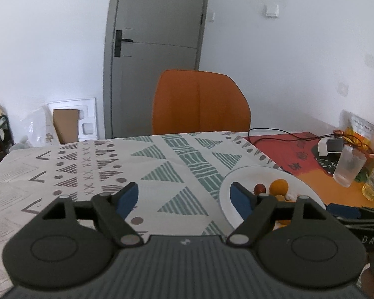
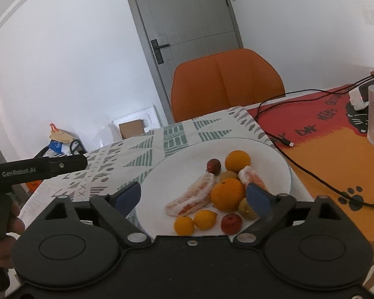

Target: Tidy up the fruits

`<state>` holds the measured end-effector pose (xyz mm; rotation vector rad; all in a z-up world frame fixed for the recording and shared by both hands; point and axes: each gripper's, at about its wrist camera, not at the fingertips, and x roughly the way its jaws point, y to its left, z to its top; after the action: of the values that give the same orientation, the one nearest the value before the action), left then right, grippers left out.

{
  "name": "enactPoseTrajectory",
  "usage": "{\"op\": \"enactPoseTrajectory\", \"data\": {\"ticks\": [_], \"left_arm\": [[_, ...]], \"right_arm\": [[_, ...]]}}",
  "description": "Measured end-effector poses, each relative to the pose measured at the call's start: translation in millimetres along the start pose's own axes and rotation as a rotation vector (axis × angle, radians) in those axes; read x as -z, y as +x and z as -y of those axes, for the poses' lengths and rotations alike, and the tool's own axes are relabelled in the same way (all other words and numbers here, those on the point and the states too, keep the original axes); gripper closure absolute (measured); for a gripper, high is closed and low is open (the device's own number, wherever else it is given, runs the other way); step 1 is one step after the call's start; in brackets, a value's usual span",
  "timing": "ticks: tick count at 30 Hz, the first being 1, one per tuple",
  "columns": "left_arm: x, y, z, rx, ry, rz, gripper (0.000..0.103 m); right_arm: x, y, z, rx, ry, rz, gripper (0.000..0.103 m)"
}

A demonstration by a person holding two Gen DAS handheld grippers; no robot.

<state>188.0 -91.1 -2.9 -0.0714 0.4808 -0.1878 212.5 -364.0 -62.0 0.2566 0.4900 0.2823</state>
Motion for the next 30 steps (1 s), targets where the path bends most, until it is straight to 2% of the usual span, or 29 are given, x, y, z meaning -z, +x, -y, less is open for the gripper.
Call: {"op": "enactPoseTrajectory", "data": {"ticks": [13, 20, 30], "left_arm": [[5.0, -42.8, -26.5, -0.053, -0.045, 0.045, 0.024], [10.7, -63.4, -43.2, -0.081, -0.08, 0.062, 0.024], [24.0, -95.3, -58.6, -0.075, -0.092, 0.09, 0.024]], "right_arm": [[-3.9, -17.1, -25.3, -0.046, -0.019, 0.036, 0.01], [-5.5, -25.3, -43.1, -0.02, -0.025, 0.061, 0.01], [-9.8, -43.4, -57.8, 0.023, -0.041, 0.104, 0.01]]}}
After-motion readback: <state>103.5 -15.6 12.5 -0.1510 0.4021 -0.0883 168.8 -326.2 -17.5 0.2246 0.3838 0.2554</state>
